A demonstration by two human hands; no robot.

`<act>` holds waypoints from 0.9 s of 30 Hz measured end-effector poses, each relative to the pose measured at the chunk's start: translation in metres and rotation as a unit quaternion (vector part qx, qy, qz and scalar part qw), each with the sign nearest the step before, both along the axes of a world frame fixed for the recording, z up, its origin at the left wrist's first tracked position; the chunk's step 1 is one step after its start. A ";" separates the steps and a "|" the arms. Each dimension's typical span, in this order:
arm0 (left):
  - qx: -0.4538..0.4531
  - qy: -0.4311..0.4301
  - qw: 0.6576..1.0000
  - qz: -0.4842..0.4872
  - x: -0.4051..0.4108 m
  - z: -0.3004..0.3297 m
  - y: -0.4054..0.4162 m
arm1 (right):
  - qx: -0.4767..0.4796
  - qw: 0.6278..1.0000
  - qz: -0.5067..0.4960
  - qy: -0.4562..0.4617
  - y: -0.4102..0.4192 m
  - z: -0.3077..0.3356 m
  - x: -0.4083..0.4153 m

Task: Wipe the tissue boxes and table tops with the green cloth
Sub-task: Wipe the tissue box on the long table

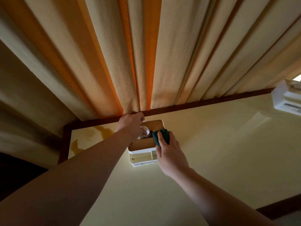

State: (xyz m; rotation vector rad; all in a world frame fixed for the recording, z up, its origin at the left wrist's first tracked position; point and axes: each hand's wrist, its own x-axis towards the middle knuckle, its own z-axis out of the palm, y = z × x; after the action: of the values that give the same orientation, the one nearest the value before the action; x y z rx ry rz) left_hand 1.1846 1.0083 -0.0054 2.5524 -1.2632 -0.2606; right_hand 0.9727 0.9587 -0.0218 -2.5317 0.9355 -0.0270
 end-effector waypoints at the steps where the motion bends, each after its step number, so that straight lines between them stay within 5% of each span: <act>1: -0.001 0.001 1.000 -0.001 0.000 0.001 0.000 | -0.004 1.000 0.005 0.008 0.000 0.001 0.000; 27: -0.005 0.027 1.000 0.006 0.003 -0.001 -0.002 | -0.045 0.996 0.044 0.056 -0.029 0.011 0.030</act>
State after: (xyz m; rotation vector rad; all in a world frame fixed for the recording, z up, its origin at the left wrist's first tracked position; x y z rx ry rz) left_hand 1.1879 1.0064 -0.0060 2.5251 -1.2270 -0.3179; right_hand 1.0023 0.9295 -0.0111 -2.6789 0.8817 0.1039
